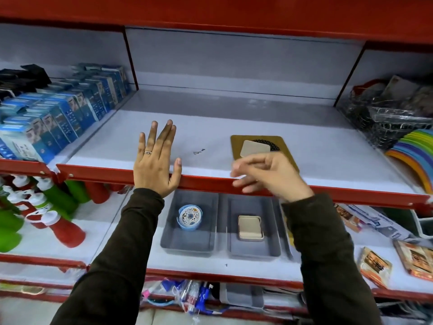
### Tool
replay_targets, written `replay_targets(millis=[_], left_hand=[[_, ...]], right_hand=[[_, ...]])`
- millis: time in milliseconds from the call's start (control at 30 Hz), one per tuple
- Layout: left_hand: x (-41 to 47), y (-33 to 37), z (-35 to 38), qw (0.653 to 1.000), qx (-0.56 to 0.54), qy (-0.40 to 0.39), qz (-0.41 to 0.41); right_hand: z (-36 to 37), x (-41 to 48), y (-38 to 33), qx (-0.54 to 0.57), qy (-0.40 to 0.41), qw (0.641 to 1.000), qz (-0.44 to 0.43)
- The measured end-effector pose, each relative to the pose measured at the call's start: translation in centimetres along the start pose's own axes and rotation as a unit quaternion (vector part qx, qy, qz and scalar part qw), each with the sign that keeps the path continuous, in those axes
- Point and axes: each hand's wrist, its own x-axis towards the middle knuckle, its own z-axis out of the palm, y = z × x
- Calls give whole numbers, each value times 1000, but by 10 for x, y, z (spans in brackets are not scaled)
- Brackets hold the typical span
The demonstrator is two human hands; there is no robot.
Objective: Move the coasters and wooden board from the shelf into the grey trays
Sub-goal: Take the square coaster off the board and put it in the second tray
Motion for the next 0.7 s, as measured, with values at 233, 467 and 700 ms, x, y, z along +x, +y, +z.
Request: replay_targets(millis=[233,467,700], left_hand=[[1,-2,0,1000,-3,3,3],[0,-1,0,1000,-7,6,2],[-1,-1,1,1000,-16,0,-1]], right_hand=[[-71,101,31,-550,140,815,116],[-77,105,26,-523,146,833,102],[-82,93,14,-323,271,906,-15]])
